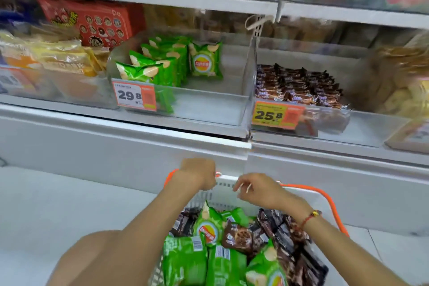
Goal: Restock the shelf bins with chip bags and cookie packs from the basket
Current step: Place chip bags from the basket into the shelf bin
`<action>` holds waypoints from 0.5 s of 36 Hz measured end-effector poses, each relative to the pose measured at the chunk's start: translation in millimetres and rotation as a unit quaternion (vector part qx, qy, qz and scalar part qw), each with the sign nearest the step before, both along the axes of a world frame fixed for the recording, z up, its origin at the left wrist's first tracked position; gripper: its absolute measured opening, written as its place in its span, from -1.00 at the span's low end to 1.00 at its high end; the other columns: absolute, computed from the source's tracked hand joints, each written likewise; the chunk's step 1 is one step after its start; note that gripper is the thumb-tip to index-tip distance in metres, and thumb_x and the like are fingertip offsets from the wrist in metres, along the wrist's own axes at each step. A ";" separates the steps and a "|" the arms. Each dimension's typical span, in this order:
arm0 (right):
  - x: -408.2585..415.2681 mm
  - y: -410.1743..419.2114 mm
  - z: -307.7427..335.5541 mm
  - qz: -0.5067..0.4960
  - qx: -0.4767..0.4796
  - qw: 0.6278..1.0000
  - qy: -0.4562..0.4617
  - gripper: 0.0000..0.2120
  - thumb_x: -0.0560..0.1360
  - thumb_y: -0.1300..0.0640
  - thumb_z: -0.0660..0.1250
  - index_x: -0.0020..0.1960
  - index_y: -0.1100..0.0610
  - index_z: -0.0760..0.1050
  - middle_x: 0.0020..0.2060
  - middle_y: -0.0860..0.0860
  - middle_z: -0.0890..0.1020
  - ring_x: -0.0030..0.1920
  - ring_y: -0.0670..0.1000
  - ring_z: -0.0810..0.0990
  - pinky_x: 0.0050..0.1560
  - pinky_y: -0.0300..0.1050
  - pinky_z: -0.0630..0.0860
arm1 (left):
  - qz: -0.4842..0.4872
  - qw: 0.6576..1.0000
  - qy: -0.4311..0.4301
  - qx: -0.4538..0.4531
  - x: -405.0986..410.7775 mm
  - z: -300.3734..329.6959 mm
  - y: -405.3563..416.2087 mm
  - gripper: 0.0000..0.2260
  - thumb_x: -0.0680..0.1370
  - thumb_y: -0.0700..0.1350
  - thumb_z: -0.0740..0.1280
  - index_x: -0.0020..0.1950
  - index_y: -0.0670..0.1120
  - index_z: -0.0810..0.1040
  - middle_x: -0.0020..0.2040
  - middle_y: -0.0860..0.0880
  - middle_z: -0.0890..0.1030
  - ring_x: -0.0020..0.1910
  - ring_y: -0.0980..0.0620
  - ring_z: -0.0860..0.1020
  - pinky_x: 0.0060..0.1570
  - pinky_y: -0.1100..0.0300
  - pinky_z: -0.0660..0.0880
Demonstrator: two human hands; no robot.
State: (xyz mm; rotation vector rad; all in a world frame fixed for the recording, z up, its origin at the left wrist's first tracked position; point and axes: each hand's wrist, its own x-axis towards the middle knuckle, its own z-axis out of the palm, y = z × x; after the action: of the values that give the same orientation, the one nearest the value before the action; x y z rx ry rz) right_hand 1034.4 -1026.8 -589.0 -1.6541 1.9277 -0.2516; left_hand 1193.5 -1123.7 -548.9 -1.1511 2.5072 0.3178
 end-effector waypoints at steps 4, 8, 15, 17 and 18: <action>13.1 20.7 -55.4 0.009 0.110 0.994 0.027 -0.68 0.50 0.09 0.33 0.25 0.04 0.50 0.20 0.07 0.57 0.19 0.08 0.53 0.14 -0.12 0.43 | -0.005 0.994 -0.062 0.095 -4.7 -55.2 7.2 -0.56 0.57 -0.08 0.24 0.46 -0.02 0.34 0.36 -0.08 0.47 0.30 -0.09 0.46 0.25 0.08 0.42; 25.3 39.1 -92.4 0.011 0.104 0.994 0.022 -0.46 0.57 0.07 0.25 0.50 0.07 0.19 0.47 0.07 0.30 0.44 0.08 0.29 0.38 -0.12 0.23 | 0.079 0.983 -0.015 0.166 -0.2 -120.7 20.6 -0.45 0.55 -0.19 0.25 0.52 -0.06 0.18 0.42 -0.16 0.38 0.32 -0.15 0.43 0.29 -0.02 0.40; 39.0 38.1 -129.5 -0.029 0.109 0.994 0.008 -0.52 0.63 -0.09 0.09 0.50 0.04 0.19 0.43 0.07 0.38 0.39 0.13 0.36 0.34 0.02 0.32 | 0.190 0.946 0.162 0.205 17.6 -191.4 20.0 -0.34 0.56 -0.21 0.27 0.56 -0.05 -0.01 0.06 -0.23 0.58 -0.02 -0.17 0.56 0.00 0.09 0.50; 40.9 35.4 -134.5 -0.069 0.102 0.992 0.012 -0.61 0.61 -0.14 0.11 0.32 0.05 0.39 0.25 0.06 0.53 0.24 0.12 0.49 0.22 -0.03 0.39 | 0.199 0.937 0.199 0.205 21.0 -194.0 13.0 -0.50 0.54 -0.16 0.30 0.41 0.12 0.20 -0.08 -0.12 0.59 -0.08 -0.12 0.54 0.00 0.15 0.47; 41.6 33.6 -135.3 -0.090 0.093 0.992 0.009 -0.66 0.59 -0.16 0.15 0.18 0.05 0.46 0.13 0.04 0.59 0.15 0.11 0.54 0.15 -0.06 0.40 | 0.197 0.938 0.194 0.207 21.0 -189.7 12.0 -0.65 0.53 -0.16 0.31 0.28 0.09 0.39 -0.18 -0.05 0.57 -0.13 -0.05 0.52 -0.05 0.19 0.43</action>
State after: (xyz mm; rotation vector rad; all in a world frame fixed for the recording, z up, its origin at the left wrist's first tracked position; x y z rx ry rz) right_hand 1076.0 -993.2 -724.3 -1.3698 2.0492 -0.1216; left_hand 1214.5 -1111.7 -738.6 -1.5092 2.3146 1.2236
